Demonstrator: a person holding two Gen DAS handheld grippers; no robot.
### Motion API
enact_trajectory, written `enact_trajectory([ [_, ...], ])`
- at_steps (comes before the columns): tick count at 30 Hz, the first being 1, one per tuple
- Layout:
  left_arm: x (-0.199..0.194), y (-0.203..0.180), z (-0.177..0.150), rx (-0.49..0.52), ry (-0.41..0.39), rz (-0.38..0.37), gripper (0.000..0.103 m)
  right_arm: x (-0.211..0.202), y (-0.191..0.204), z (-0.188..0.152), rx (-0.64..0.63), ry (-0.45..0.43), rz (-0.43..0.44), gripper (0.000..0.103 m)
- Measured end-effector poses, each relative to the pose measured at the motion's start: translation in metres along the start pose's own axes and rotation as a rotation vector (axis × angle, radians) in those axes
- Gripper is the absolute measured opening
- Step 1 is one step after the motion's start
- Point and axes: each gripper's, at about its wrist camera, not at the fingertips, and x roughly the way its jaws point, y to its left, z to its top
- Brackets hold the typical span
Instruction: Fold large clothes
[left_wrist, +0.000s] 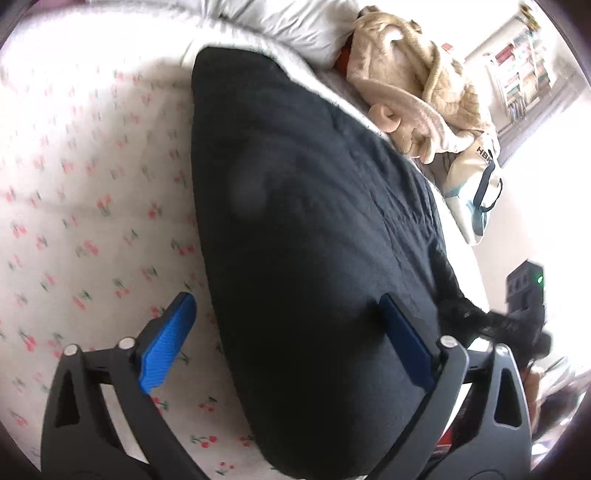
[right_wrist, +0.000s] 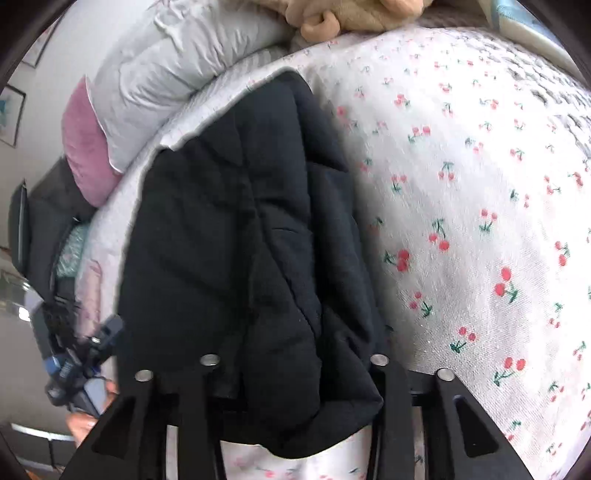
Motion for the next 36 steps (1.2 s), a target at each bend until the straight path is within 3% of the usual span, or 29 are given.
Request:
enact_trajectory([
  [3, 0.006, 0.004, -0.001, -0.058, 0.020, -0.047, 0.101, -0.012, 0.007, 0.003, -0.023, -0.026, -0.029, 0.067],
  [5, 0.008, 0.004, -0.002, -0.060, 0.029, -0.073, 0.102, -0.022, 0.006, 0.007, -0.028, -0.050, -0.041, 0.072],
  [10, 0.011, 0.006, -0.003, -0.038, 0.046, -0.085, 0.102, -0.046, -0.016, 0.029, 0.086, -0.134, 0.162, 0.082],
  [13, 0.018, 0.010, 0.002, -0.054, 0.069, -0.109, 0.102, -0.037, -0.033, 0.041, 0.149, -0.107, 0.243, 0.082],
  [16, 0.028, 0.019, 0.006, -0.106, 0.100, -0.141, 0.103, -0.016, -0.043, 0.048, 0.194, -0.070, 0.265, 0.082],
  [24, 0.054, 0.038, 0.006, -0.231, 0.197, -0.281, 0.103, 0.013, -0.018, 0.053, 0.110, -0.030, 0.130, 0.082],
  [30, 0.057, 0.037, 0.008, -0.247, 0.207, -0.287, 0.103, 0.041, 0.005, 0.050, 0.000, -0.028, 0.014, 0.082],
  [31, 0.056, 0.035, 0.008, -0.245, 0.201, -0.281, 0.102, 0.044, 0.010, 0.048, -0.021, -0.037, -0.002, 0.077],
  [32, 0.054, 0.033, 0.008, -0.240, 0.183, -0.264, 0.098, 0.046, 0.013, 0.046, -0.027, -0.048, 0.005, 0.064],
  [36, 0.041, 0.016, 0.011, -0.187, 0.138, -0.175, 0.084, 0.037, 0.011, 0.042, 0.007, -0.096, 0.078, 0.045],
])
